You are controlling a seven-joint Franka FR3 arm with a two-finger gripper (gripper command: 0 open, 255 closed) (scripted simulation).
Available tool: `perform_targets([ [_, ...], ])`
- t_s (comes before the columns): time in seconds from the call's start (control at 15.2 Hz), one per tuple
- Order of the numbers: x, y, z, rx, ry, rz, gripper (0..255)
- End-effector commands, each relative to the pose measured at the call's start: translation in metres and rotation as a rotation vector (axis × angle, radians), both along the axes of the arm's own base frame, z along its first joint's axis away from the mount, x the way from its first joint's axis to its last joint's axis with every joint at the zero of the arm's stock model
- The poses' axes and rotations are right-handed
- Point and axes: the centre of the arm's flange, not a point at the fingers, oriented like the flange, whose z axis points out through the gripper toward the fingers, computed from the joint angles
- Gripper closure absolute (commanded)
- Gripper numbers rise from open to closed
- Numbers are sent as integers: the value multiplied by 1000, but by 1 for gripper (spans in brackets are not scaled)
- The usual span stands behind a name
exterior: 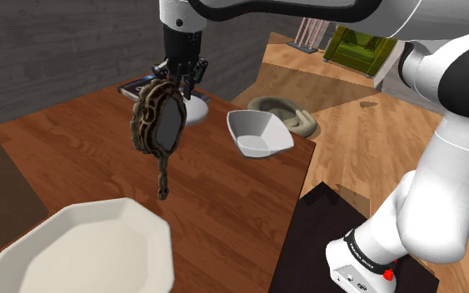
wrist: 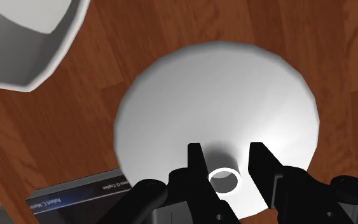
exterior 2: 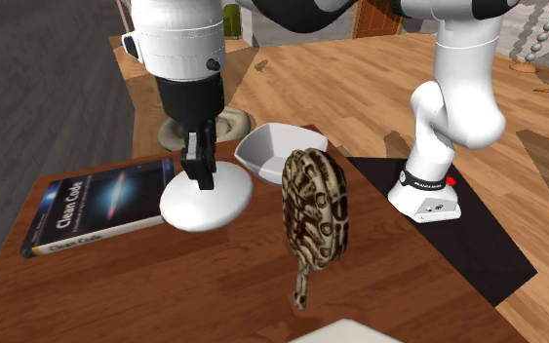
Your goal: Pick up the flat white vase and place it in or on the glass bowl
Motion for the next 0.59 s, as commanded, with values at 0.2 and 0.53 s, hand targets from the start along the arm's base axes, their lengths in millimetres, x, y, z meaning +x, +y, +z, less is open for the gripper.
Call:
perform_targets([
  [0.2, 0, 0, 25, 0, 0, 0, 255],
  [0.53, 0, 0, 52, 0, 0, 0, 255],
])
